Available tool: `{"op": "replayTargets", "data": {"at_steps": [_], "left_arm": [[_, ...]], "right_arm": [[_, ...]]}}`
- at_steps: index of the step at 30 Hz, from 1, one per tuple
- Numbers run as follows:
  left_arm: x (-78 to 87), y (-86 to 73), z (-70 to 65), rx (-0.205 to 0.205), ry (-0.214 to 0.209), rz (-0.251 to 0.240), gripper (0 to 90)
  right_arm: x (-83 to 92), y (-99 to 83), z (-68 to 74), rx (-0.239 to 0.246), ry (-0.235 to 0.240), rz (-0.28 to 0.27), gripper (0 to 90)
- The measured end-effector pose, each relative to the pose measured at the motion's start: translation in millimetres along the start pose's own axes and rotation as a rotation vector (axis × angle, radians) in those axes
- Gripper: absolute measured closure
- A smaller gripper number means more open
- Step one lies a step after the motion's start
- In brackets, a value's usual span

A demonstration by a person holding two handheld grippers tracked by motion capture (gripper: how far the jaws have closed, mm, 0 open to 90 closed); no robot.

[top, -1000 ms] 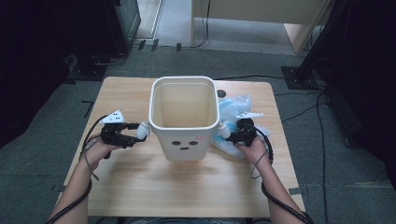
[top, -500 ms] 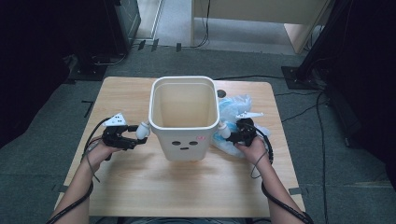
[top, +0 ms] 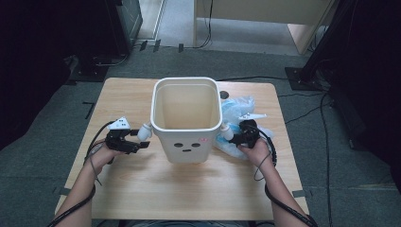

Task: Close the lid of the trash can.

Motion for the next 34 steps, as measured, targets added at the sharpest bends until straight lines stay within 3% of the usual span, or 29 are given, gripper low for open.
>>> {"op": "replayTargets", "data": {"at_steps": [12,20,25,34], "left_arm": [[-5.5,-7.2,2.8,-0.016,0.025,0.022,26.8],[-13.0,-19.8,4.1,-0.037,0.025,0.076,26.0],[-13.6,-22.6,6.8,-0.050,0.039,0.064,25.2],[-15.8,-22.5,7.1,-0.062,0.065,0.085,19.3]], "right_arm": [[-0.1,0.0,0.1,-0.002,0.001,0.000,24.3],[-0.1,0.0,0.0,-0.001,0.001,0.000,24.3],[-0.2,0.0,0.0,0.000,0.002,0.000,24.3],[-0.2,-0.3,0.1,0.001,0.000,-0.001,24.2]]}}
Point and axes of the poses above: each handheld gripper's, and its own axes: x roughly backward along the jaws, y roughly out of its top, z roughly to its left, the point moved 7 cm from there along -x, roughly forward along the jaws, and after that the axes turned 13 degrees about -x, right-handed, at the moved point
